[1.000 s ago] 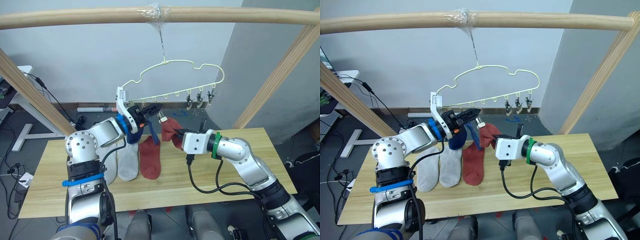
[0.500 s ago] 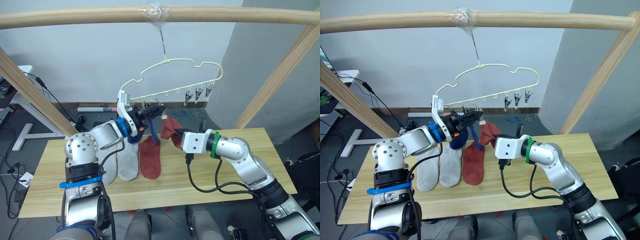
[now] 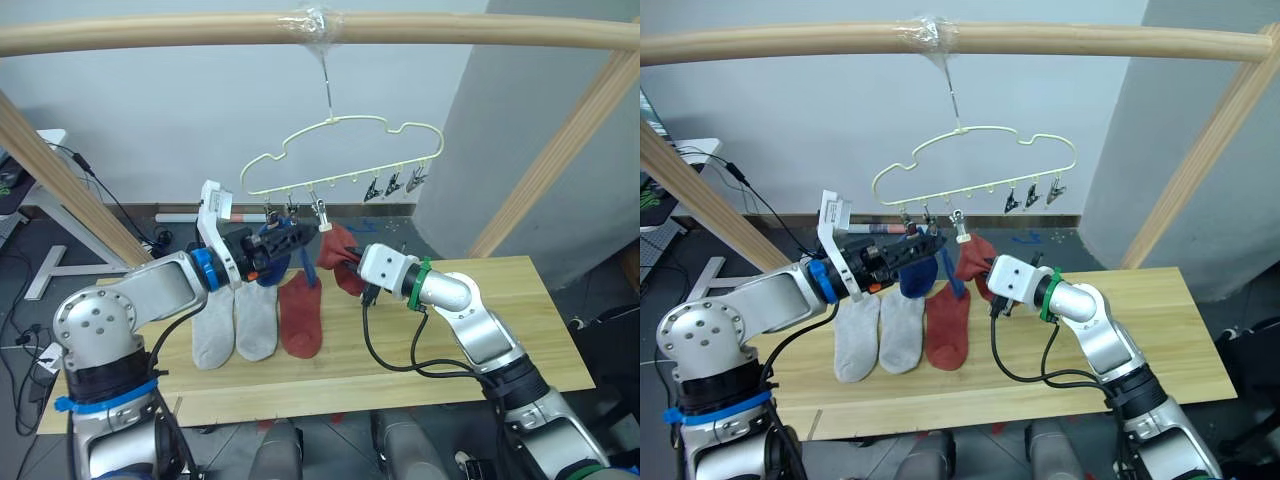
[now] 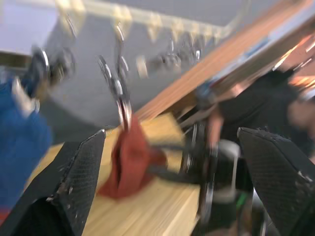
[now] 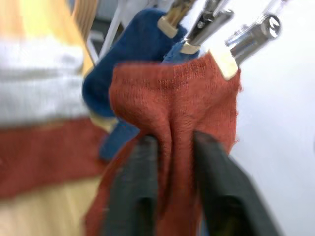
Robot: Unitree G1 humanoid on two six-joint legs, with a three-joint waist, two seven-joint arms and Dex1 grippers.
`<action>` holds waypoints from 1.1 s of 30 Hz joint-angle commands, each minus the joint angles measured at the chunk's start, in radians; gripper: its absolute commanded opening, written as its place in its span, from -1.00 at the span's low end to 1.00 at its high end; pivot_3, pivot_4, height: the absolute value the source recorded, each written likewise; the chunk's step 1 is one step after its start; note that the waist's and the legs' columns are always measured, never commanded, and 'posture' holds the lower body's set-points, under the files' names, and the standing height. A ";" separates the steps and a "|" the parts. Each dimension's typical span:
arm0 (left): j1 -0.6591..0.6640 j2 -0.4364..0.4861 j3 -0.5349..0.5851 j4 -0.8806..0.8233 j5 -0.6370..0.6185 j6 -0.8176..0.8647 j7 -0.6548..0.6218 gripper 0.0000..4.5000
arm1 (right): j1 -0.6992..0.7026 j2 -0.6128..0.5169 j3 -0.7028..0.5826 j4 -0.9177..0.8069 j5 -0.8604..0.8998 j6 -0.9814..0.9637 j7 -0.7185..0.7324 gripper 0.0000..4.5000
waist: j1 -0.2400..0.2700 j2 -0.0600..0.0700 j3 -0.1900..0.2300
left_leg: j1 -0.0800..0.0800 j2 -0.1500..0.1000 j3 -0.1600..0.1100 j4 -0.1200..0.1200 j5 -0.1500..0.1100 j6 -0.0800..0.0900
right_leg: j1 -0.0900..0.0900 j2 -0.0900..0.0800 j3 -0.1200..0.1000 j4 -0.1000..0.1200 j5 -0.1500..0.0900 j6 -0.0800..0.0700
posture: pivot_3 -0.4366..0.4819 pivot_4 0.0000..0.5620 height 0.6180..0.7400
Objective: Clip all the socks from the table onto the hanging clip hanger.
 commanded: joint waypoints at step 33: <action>0.114 0.122 -0.324 -0.103 0.819 -0.810 -0.526 1.00 | -0.087 0.344 -0.267 -0.232 0.159 0.433 -0.583 -0.22 | 0.016 0.002 0.000 | -0.005 0.001 0.001 -0.002 0.000 0.001 | -0.006 0.001 -0.001 0.000 -0.002 -0.004 | 0.12 -0.28 1.00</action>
